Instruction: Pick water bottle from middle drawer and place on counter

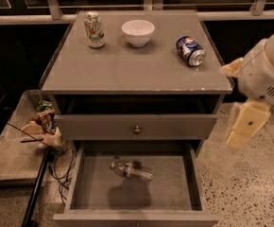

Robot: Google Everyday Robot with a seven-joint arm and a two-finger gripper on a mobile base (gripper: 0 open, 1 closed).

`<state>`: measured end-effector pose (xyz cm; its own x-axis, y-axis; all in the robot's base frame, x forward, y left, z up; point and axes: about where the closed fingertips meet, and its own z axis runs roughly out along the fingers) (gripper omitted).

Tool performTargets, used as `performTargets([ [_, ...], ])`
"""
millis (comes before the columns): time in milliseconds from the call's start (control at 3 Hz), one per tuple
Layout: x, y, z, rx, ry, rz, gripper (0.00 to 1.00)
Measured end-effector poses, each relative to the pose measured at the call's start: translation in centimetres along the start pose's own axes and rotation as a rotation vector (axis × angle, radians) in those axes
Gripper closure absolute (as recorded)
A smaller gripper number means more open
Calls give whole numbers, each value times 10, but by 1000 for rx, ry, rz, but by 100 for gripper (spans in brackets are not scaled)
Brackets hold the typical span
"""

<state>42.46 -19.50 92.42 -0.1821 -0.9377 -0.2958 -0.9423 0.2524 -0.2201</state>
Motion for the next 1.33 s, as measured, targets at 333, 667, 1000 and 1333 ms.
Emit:
performTargets([
  [333,4,32,41,-10,-122,-7,0],
  [667,6,48,99,-4,-183,9,0],
  [1000,0,37,140,36,-171,12,0],
  [1333,1,29,142,61,-144,20,0],
])
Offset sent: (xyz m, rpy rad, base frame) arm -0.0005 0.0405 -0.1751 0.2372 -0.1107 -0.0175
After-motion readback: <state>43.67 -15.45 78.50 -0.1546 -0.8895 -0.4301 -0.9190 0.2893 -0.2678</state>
